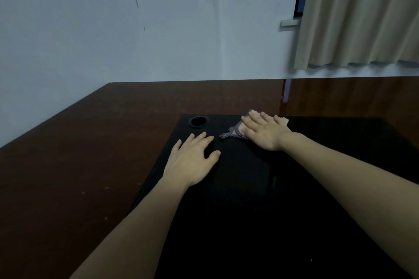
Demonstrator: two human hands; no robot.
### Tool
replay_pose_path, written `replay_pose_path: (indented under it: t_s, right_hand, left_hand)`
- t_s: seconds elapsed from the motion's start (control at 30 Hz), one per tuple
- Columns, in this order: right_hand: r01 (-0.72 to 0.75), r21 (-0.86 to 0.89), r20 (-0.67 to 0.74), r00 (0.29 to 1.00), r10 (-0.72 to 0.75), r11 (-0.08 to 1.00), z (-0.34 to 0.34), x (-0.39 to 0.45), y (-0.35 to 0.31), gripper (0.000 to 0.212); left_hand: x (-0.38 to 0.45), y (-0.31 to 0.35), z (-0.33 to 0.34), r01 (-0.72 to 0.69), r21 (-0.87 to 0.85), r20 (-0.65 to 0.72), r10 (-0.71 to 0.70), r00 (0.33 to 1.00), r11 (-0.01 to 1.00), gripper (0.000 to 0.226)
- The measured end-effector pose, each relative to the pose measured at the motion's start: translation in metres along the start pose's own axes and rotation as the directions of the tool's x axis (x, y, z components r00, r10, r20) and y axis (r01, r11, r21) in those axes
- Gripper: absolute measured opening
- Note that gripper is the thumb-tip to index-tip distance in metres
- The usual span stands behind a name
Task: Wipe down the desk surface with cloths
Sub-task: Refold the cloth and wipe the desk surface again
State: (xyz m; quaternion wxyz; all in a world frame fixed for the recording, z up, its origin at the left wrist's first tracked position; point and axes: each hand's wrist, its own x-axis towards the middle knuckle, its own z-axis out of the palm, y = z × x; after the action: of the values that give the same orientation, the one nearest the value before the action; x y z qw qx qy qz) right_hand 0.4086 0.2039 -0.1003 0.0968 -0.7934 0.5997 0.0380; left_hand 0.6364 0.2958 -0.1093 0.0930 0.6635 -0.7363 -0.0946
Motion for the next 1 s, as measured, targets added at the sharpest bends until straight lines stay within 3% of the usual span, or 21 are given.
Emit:
replay_pose_path:
  t_s: [0.1,0.37,0.53,0.8,1.0]
  right_hand:
    - [-0.021,-0.002,0.002,1.000,0.021,1.000,0.001,0.001,-0.004,0.063]
    - [0.173,-0.040,0.027,0.985,-0.172,0.984,0.018,-0.086,-0.013,0.061]
    - [0.194,-0.025,0.028,0.981,-0.193,0.981,0.018,-0.104,-0.009,0.061]
    - [0.038,-0.006,0.006,0.999,-0.038,0.999,0.005,-0.024,-0.002,0.062]
    - [-0.126,0.028,0.019,0.992,0.126,0.992,0.004,-0.019,-0.016,0.063]
  left_hand:
    - [0.000,0.000,0.000,-0.001,-0.011,-0.002,0.001,1.000,1.000,0.061]
    - [0.000,0.000,-0.002,-0.018,-0.003,0.041,0.018,0.999,1.000,0.081]
    - [-0.001,0.000,-0.001,-0.016,-0.016,0.019,0.017,1.000,1.000,0.081]
    - [0.002,-0.002,0.000,-0.005,-0.010,0.018,0.005,1.000,1.000,0.072]
    - [0.000,-0.002,0.002,-0.002,-0.019,0.004,0.002,1.000,1.000,0.068]
